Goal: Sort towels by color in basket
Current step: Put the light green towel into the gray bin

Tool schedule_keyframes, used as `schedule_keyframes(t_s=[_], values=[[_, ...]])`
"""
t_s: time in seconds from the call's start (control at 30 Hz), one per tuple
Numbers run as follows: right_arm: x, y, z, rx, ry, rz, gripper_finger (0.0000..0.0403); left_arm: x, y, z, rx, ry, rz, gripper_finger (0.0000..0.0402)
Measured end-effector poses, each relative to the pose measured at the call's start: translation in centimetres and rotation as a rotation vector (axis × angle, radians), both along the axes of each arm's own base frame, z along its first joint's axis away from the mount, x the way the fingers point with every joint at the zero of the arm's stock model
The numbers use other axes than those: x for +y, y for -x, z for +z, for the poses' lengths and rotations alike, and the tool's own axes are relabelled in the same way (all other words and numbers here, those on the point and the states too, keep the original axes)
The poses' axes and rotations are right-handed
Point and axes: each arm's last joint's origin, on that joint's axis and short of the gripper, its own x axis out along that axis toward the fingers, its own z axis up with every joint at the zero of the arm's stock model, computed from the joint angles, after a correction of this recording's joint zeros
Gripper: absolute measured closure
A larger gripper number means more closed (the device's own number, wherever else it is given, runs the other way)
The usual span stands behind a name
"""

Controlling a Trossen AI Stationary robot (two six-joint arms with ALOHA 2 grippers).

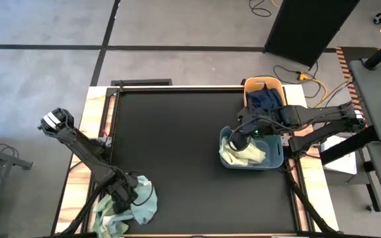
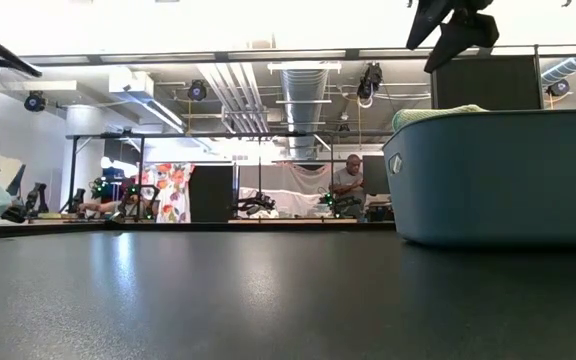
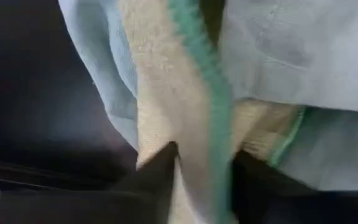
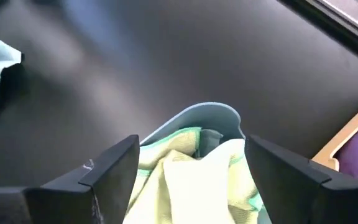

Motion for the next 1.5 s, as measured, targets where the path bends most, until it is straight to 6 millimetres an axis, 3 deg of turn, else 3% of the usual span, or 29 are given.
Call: schedule_keyframes(t_s=[0.1, 0.3, 0.43, 0.53, 0.7, 0.87, 0.97, 1.1, 1.2, 1.37, 1.5], values=[[0.0, -0.2, 0.1, -0.027, -0.008, -0.009, 0.0128, 0.2, 0.2, 1.1, -0.008, -0.004, -0.017, 0.0381], [0.2, -2.1, 1.1, -0.224, -0.007, 0.021, 0.0142, 1.6, 1.0, 7.1, -0.072, -0.087, -0.054, 0.0395], [0.7, -5.0, 2.1, -0.426, 0.066, 0.129, 0.0144, 3.6, 2.2, 12.3, -0.235, -0.223, -0.017, 0.0397], [1.3, -7.4, 2.2, -0.553, 0.081, 0.269, 0.0137, 5.4, 3.4, 15.3, -0.246, -0.273, 0.077, 0.0399], [2.4, -12.0, 0.3, -0.704, -0.031, 0.464, 0.0130, 6.7, 3.9, 18.2, -0.465, -0.129, 0.164, 0.0400], [4.1, -16.7, -1.6, -0.740, 0.072, 0.561, 0.0129, 7.1, 3.2, 21.1, -0.886, -0.126, 0.163, 0.0401], [4.9, -18.9, -0.4, -0.776, 0.133, 0.607, 0.0124, 7.5, 2.9, 22.3, -1.060, -0.178, 0.182, 0.0401], [5.4, -21.1, 1.9, -0.860, 0.192, 0.642, 0.0113, 8.1, 2.3, 22.7, -1.166, -0.332, 0.241, 0.0401], [5.6, -22.7, 2.0, -0.836, 0.212, 0.667, 0.0108, 8.2, 1.6, 23.3, -1.259, -0.442, 0.290, 0.0401], [5.5, -24.8, 2.3, -0.811, 0.156, 0.598, 0.0120, 7.4, 0.1, 24.8, -1.391, -0.366, 0.203, 0.0401], [5.7, -25.4, 3.7, -0.855, 0.180, 0.637, 0.0163, 7.3, -0.5, 25.3, -1.444, -0.381, 0.175, 0.0401]])
